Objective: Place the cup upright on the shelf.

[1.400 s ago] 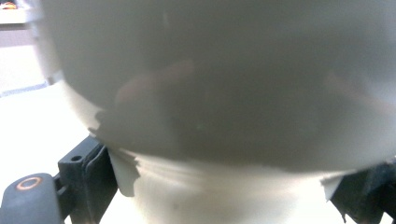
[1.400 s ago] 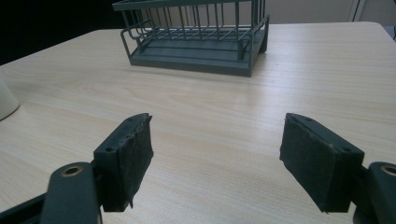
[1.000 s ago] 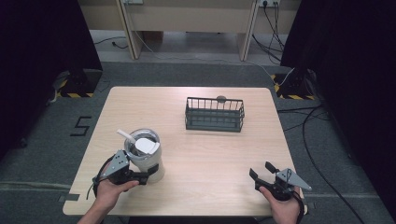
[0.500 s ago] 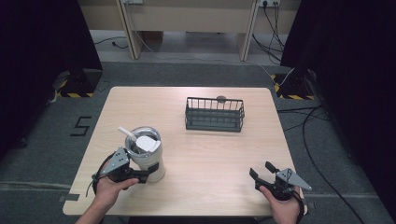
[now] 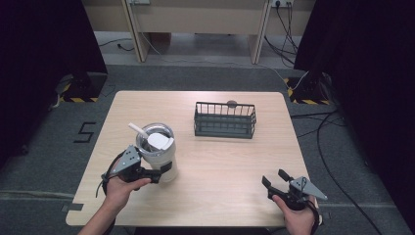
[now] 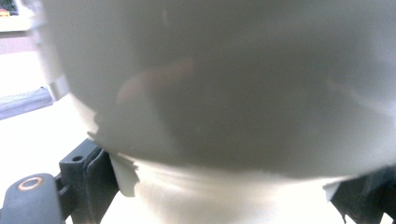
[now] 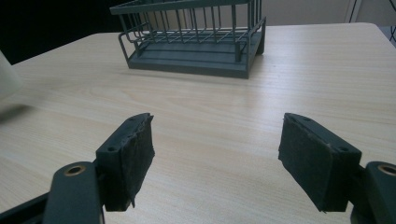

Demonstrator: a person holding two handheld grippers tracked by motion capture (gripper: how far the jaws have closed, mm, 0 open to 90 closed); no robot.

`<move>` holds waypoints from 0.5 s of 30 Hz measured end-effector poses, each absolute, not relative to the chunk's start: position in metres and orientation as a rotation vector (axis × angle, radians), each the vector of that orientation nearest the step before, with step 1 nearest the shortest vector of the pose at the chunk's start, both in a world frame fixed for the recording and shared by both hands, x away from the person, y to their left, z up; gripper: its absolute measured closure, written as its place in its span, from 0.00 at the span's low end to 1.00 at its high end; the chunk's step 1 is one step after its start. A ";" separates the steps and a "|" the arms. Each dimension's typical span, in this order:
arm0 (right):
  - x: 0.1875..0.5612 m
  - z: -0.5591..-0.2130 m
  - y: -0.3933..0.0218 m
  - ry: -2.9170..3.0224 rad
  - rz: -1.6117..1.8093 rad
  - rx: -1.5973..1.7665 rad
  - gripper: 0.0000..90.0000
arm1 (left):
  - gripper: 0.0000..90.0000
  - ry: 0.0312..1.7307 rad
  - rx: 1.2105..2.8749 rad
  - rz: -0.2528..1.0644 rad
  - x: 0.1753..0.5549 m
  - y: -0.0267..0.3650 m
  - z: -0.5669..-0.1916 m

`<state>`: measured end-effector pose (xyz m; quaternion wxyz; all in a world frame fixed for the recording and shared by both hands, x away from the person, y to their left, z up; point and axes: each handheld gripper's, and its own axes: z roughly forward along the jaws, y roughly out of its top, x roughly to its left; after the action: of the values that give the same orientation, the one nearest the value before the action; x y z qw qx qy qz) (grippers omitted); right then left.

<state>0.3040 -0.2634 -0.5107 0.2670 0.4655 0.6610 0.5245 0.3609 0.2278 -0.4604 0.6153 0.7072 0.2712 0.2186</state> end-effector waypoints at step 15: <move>0.304 -0.510 -0.265 1.780 1.417 1.252 0.30 | 0.12 0.602 1.630 0.517 0.383 0.209 -0.448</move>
<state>0.3040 -0.2647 -0.5102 0.2691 0.4642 0.6601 0.5256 0.3834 0.2092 -0.4479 0.6165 0.7079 0.2616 0.2244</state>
